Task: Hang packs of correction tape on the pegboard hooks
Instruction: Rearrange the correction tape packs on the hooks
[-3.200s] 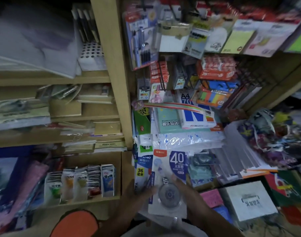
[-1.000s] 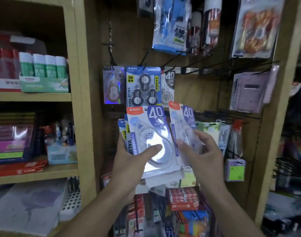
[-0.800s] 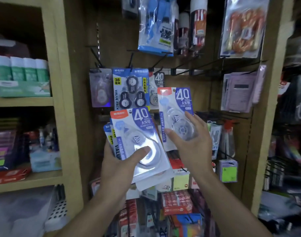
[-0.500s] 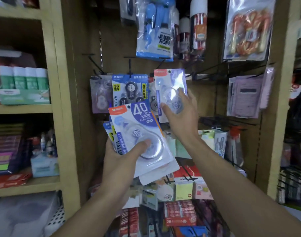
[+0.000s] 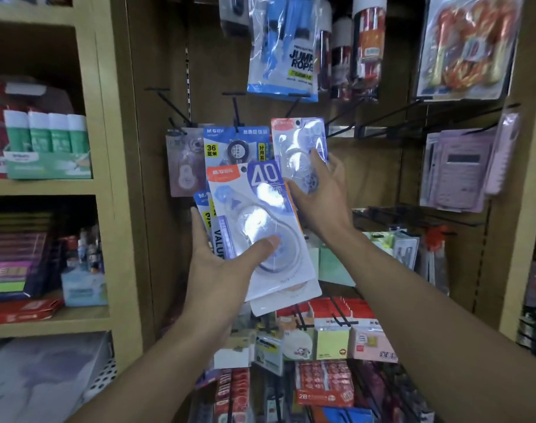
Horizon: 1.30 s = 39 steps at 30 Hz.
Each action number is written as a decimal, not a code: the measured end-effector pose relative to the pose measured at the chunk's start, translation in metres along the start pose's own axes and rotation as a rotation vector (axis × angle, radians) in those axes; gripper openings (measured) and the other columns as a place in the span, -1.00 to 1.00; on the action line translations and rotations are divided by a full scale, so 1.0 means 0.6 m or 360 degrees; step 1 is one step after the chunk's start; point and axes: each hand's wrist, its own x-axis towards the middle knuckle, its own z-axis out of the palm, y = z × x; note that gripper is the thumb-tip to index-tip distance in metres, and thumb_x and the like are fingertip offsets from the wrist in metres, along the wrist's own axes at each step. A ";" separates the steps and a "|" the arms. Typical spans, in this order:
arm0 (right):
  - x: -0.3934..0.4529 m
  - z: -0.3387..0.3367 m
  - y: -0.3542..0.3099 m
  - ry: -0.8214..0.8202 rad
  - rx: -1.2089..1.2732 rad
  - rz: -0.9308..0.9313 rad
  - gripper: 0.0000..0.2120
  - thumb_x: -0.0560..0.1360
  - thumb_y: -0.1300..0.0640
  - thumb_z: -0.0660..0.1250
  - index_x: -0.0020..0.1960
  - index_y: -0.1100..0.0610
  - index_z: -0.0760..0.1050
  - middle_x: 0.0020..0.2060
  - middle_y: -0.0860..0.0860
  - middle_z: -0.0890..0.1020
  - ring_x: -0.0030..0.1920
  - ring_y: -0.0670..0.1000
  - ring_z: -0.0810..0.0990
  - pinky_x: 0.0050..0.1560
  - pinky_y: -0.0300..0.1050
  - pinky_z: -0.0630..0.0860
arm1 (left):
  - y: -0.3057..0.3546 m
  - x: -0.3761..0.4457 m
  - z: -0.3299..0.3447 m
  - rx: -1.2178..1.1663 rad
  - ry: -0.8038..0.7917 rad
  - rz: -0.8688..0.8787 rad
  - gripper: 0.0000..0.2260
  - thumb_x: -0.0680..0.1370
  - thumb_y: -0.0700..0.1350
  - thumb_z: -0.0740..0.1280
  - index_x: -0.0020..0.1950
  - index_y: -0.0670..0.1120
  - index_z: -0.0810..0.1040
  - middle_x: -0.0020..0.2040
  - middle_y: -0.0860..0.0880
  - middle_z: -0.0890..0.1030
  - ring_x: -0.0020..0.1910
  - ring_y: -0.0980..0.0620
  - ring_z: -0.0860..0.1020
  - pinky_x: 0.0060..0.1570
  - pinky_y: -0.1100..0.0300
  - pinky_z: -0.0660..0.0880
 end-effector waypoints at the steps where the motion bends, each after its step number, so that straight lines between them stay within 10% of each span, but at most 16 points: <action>1: 0.000 -0.001 -0.001 -0.0005 -0.0041 -0.0016 -0.27 0.48 -0.24 0.42 0.56 -0.08 0.27 0.47 0.04 0.24 0.45 0.03 0.40 0.40 0.00 0.45 | -0.001 0.002 -0.003 0.0010 0.0005 0.0008 -0.27 0.28 -0.09 0.59 0.35 0.24 0.36 0.23 0.13 0.61 0.19 0.01 0.61 0.22 -0.10 0.49; 31: -0.009 0.009 -0.022 0.0230 -0.0635 -0.0111 -0.34 0.49 -0.19 0.36 0.55 -0.14 0.28 0.54 -0.02 0.21 0.45 0.05 0.39 0.11 0.02 0.55 | -0.018 0.020 -0.067 0.0008 -0.0016 -0.0373 -0.22 0.12 0.06 0.62 0.28 0.25 0.39 0.10 0.15 0.67 0.08 0.01 0.67 0.18 -0.10 0.52; 39: -0.002 0.027 -0.042 0.0136 -0.0230 0.0032 -0.31 0.57 -0.17 0.33 0.62 -0.07 0.17 0.53 0.03 0.20 0.47 0.01 0.34 0.28 -0.16 0.37 | -0.016 0.020 -0.083 -0.0007 -0.0008 -0.0362 -0.21 0.11 0.08 0.65 0.26 0.27 0.39 0.13 0.14 0.66 0.10 -0.02 0.66 0.16 -0.11 0.53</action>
